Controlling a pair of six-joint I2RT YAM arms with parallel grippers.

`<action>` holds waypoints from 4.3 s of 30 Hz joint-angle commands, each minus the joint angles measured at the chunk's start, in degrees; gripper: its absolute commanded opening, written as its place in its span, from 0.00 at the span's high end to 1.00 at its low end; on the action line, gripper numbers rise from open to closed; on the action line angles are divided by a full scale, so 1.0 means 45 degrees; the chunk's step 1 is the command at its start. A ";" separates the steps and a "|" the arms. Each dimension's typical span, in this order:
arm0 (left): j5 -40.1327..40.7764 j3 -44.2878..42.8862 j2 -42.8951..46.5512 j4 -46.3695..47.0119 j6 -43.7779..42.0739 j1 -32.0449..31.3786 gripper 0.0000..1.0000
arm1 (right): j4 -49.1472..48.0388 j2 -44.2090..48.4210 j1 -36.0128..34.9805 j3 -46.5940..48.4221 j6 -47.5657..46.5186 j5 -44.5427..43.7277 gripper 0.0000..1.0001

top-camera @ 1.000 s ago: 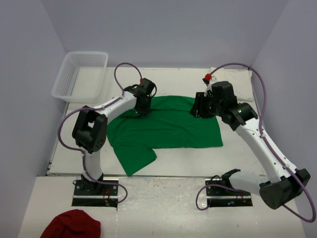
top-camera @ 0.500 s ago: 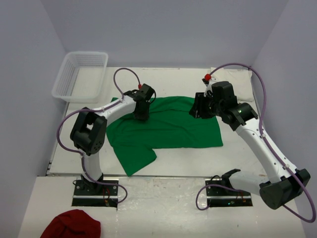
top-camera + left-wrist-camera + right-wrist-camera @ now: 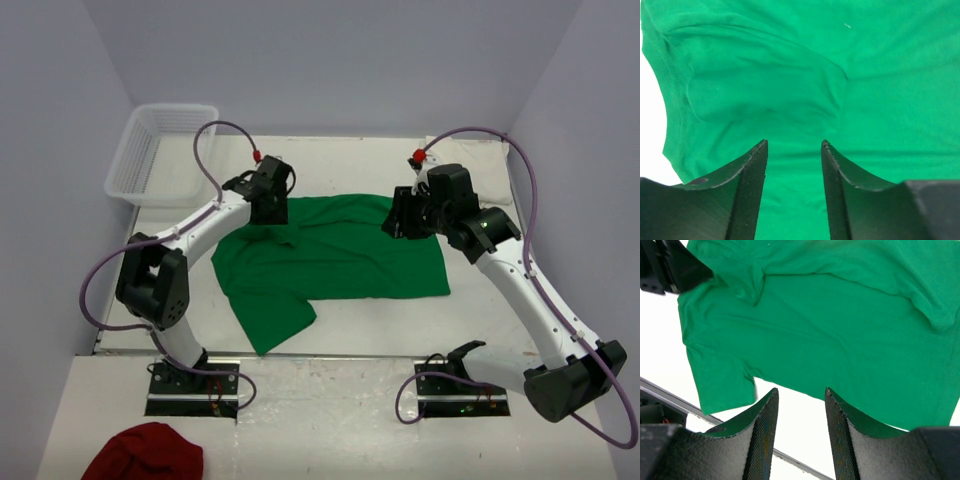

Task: Fold and stack the t-shirts
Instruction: Fold the flattened tshirt in 1/3 of the way

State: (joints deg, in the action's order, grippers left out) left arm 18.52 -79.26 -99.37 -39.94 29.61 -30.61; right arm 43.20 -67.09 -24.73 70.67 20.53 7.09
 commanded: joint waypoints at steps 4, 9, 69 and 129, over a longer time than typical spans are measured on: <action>-0.3702 0.2650 0.1358 0.2718 0.0588 0.3476 0.55 | -0.0127 0.0299 0.0027 0.0018 -0.0246 0.0123 0.56; -0.5307 0.3862 0.2024 0.3972 0.1135 0.4595 0.55 | -0.0127 0.0397 0.0027 -0.0139 -0.0422 0.0104 0.56; -0.8002 0.4567 0.0012 0.6864 0.1018 0.6295 0.55 | -0.0147 0.0593 0.0046 -0.0432 -0.0364 0.0533 0.56; -0.6439 0.6169 0.4564 0.2392 -0.0035 0.5787 0.69 | -0.1844 -0.2939 -0.1103 -0.0062 0.0163 0.1880 0.58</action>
State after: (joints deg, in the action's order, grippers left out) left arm -11.75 -51.59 -79.13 -28.69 32.14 -4.19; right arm 38.92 -76.69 -27.51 68.82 20.53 12.49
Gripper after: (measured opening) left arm 0.317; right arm 0.425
